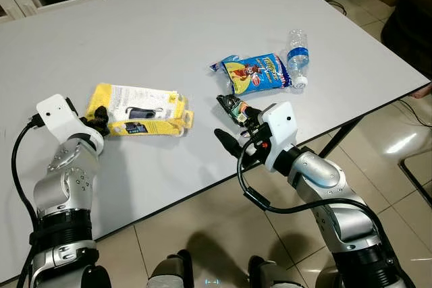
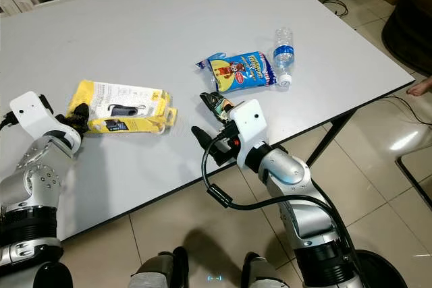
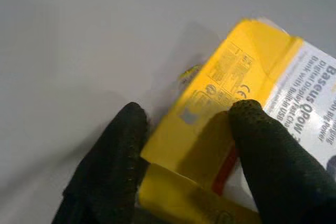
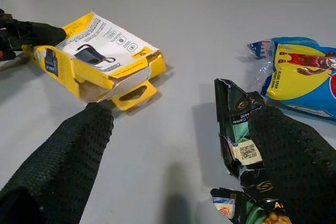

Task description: Picking trash to rubbish bin

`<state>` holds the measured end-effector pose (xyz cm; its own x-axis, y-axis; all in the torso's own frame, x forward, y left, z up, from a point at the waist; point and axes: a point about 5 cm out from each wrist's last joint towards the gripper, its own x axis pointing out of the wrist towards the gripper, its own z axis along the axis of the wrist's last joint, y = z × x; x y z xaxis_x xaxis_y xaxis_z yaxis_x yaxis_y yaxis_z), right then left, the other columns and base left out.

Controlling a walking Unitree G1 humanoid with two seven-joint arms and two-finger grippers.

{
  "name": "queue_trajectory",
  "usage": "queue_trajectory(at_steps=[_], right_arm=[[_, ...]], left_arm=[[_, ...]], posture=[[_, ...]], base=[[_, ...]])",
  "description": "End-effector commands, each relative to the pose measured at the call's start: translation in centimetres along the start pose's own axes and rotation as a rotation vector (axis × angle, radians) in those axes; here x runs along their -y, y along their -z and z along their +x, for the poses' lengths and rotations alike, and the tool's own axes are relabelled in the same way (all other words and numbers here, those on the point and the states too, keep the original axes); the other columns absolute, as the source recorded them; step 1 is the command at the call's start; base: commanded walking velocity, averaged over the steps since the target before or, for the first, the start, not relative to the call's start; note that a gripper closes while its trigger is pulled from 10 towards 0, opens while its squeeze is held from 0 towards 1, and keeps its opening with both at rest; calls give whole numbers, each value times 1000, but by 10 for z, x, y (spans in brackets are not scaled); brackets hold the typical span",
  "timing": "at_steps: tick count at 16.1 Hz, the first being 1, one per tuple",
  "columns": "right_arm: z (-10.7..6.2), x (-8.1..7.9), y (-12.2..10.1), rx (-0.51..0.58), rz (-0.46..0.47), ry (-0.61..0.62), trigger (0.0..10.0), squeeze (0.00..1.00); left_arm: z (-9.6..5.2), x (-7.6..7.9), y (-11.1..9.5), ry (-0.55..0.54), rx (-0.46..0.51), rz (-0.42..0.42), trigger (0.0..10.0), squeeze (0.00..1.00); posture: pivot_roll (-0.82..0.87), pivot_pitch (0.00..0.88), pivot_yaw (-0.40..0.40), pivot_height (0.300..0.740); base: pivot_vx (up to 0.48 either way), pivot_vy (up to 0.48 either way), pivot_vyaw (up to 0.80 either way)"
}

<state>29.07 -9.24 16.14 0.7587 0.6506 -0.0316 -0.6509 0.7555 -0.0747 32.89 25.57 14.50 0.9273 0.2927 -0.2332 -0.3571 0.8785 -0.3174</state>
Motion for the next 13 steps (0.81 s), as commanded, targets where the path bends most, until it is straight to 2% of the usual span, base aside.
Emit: queue_trajectory(at_steps=[1, 7, 10, 13], right_arm=[[-2, -3, 1, -13, 0, -15, 10000, 0], [-1, -2, 2, -13, -3, -7, 10000, 0], [-1, -1, 2, -14, -5, -2, 10000, 0], [0, -1, 2, -13, -6, 0, 10000, 0]], left_arm=[[-1, -5, 12, -7, -43, -1, 0, 0], [-2, -7, 1, -38, 24, -6, 0, 0], [-6, 0, -16, -31, 127, 24, 0, 0], [-7, 3, -15, -25, 129, 26, 0, 0]], posture=[[-96, 191, 36, 740], [-95, 190, 34, 740], [-92, 186, 32, 740], [-92, 186, 32, 740]], base=[[0, 0, 0], [0, 0, 0], [0, 0, 0], [0, 0, 0]])
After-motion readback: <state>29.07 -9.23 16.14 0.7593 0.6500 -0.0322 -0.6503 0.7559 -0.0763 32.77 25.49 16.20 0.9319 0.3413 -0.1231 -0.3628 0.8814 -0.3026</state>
